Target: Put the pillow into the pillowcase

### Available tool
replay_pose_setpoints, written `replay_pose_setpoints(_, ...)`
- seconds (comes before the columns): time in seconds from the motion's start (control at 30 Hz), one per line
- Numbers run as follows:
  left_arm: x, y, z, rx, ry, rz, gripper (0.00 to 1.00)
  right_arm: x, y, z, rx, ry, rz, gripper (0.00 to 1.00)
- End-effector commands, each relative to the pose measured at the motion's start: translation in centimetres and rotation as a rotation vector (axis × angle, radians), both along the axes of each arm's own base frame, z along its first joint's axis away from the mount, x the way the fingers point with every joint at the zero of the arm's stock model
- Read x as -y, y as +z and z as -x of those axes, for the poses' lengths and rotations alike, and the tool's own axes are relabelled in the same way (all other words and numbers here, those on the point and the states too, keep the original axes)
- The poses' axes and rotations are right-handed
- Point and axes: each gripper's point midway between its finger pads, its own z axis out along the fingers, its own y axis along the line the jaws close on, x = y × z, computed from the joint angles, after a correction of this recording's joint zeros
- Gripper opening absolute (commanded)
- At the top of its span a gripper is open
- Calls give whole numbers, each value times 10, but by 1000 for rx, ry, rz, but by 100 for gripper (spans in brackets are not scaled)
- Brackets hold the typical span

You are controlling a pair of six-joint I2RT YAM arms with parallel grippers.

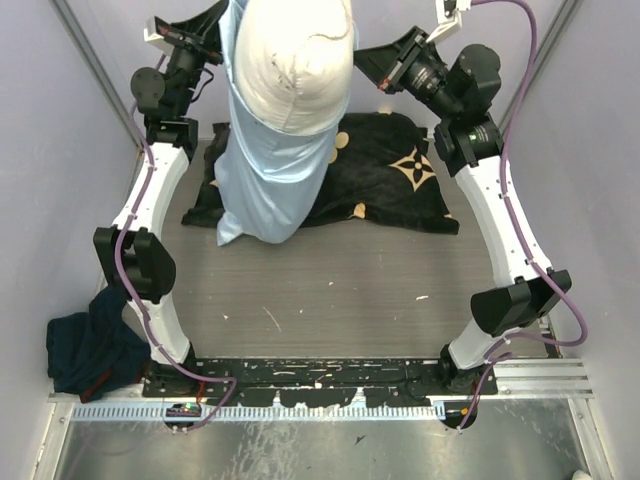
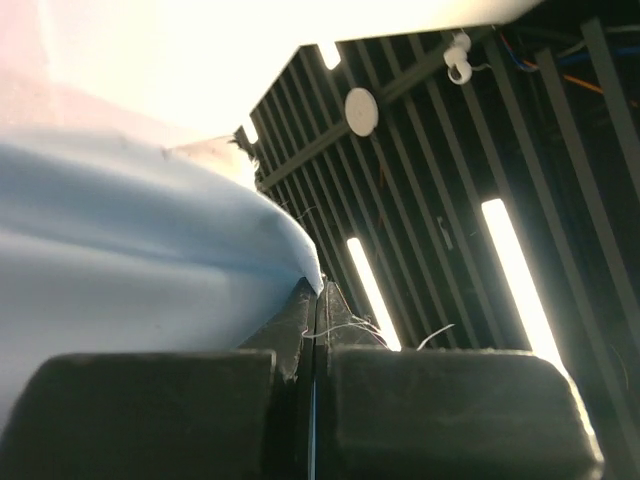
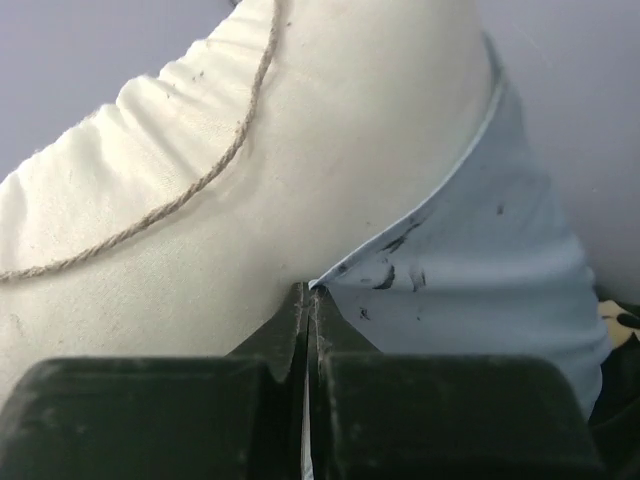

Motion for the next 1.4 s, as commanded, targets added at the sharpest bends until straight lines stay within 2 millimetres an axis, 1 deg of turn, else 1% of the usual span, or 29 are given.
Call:
replay_pose_setpoints(0.0, -10, 24, 22, 15, -119, 134, 0, 10, 46, 32, 162, 6, -74, 0)
replay_pose_setpoints(0.03, -9, 23, 22, 19, -114, 115, 0, 10, 49, 32, 166, 7, -73, 1)
replay_pose_setpoints(0.07, -7, 19, 22, 15, -113, 101, 0, 12, 60, 37, 190, 4, -73, 1)
replay_pose_setpoints(0.2, -6, -26, 3, -63, -108, 120, 0, 21, 104, 65, 298, -14, -72, 1)
replay_pose_setpoints(0.23, -6, -39, -3, -89, -111, 122, 0, 22, 108, 70, 310, -9, -80, 1)
replay_pose_setpoints(0.37, -2, -66, -10, -127, -125, 114, 0, 27, 118, 88, 346, -6, -108, 1)
replay_pose_setpoints(0.43, -1, -72, -13, -133, -125, 124, 0, 28, 123, 94, 361, 4, -118, 1)
replay_pose_setpoints(0.47, -2, -71, -14, -134, -126, 133, 0, 28, 123, 96, 368, 8, -115, 0)
replay_pose_setpoints(0.5, -3, -66, -14, -125, -128, 146, 0, 27, 121, 95, 365, 8, -109, 1)
replay_pose_setpoints(0.53, -3, -56, -12, -105, -133, 158, 0, 27, 117, 93, 355, 7, -105, 1)
replay_pose_setpoints(0.6, -1, -25, -5, -56, -148, 158, 0, 25, 104, 84, 328, 0, -99, 1)
replay_pose_setpoints(0.67, -1, 14, 7, -2, -153, 160, 0, 23, 87, 72, 293, -7, -95, 1)
replay_pose_setpoints(0.7, -3, 47, 25, 68, -150, 158, 0, 21, 78, 66, 269, -2, -100, 1)
replay_pose_setpoints(0.73, -4, 69, 37, 103, -145, 154, 0, 19, 69, 61, 253, 1, -102, 1)
replay_pose_setpoints(0.77, -6, 82, 42, 114, -133, 155, 0, 18, 63, 57, 240, 3, -106, 1)
replay_pose_setpoints(0.83, -10, 111, 59, 157, -107, 155, 0, 17, 52, 48, 217, -2, -108, 0)
replay_pose_setpoints(0.9, -12, 124, 66, 163, -84, 151, 0, 16, 48, 43, 208, -1, -113, 1)
replay_pose_setpoints(0.97, -12, 126, 67, 158, -82, 151, 0, 15, 53, 45, 221, 5, -121, 1)
replay_pose_setpoints(1.03, -12, 120, 66, 158, -91, 154, 0, 19, 69, 53, 257, 4, -128, 0)
replay_pose_setpoints(1.07, -11, 111, 60, 138, -95, 153, 0, 22, 80, 60, 286, 2, -134, 0)
replay_pose_setpoints(1.1, -11, 104, 58, 124, -94, 156, 0, 25, 93, 69, 318, 1, -139, 1)
replay_pose_setpoints(1.13, -11, 93, 51, 96, -91, 156, 0, 29, 104, 78, 352, 2, -145, 1)
replay_pose_setpoints(1.23, -14, 65, 40, 47, -77, 163, 0, 39, 139, 114, 465, 11, -168, 0)
replay_pose_setpoints(1.33, -13, 41, 27, 8, -86, 170, 0, 46, 165, 145, 546, 20, -186, 0)
replay_pose_setpoints(1.37, -12, 35, 24, 1, -90, 169, 0, 48, 170, 153, 565, 21, -192, 0)
